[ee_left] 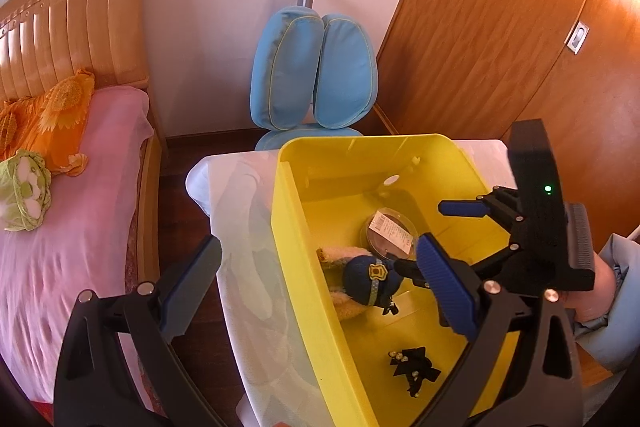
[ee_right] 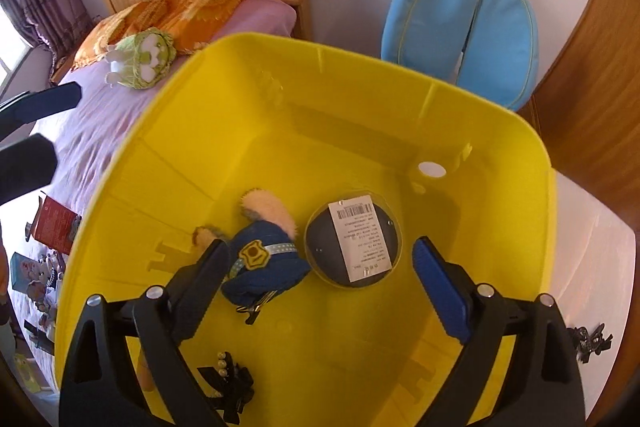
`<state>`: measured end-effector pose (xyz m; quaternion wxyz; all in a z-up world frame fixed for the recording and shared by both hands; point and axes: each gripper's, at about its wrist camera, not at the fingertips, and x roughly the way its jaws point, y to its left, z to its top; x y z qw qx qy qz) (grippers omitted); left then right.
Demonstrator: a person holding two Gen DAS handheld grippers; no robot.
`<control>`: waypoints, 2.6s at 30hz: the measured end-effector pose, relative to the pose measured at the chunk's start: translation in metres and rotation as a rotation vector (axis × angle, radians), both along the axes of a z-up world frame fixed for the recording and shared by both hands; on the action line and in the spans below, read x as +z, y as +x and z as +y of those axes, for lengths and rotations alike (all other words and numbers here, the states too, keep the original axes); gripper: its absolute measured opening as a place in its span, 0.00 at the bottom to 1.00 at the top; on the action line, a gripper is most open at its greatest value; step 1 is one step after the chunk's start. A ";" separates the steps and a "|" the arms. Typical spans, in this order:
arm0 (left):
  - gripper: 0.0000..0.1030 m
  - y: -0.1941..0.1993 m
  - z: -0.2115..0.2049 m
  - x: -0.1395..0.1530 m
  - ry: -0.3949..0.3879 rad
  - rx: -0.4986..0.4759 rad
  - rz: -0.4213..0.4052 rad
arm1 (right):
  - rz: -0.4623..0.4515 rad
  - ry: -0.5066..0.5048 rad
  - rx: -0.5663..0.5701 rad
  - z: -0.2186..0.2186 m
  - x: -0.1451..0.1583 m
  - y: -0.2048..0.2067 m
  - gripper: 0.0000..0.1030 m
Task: Organize jewelry
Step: 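Lift the open right gripper out of the yellow bin, then reach the left gripper to the black bow claw clip and grasp it, then carry the black claw clip with the left gripper into the bin and release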
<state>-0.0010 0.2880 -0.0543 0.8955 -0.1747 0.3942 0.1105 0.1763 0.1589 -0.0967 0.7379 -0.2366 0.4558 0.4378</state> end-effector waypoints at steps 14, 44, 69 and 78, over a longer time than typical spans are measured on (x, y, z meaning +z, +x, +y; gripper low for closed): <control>0.93 0.004 -0.091 0.018 0.000 -0.052 -0.053 | -0.091 0.208 -0.150 -0.152 0.048 0.006 0.95; 0.93 0.181 -0.365 -0.028 0.123 -0.275 0.148 | -0.034 0.195 -0.292 -0.417 -0.001 0.072 0.95; 0.35 0.290 -0.369 -0.140 0.115 -0.327 0.375 | 0.038 0.114 -0.391 -0.429 -0.041 0.109 0.95; 0.34 0.244 -0.377 -0.079 0.061 -0.309 0.244 | -0.014 0.161 -0.357 -0.440 -0.015 0.088 0.95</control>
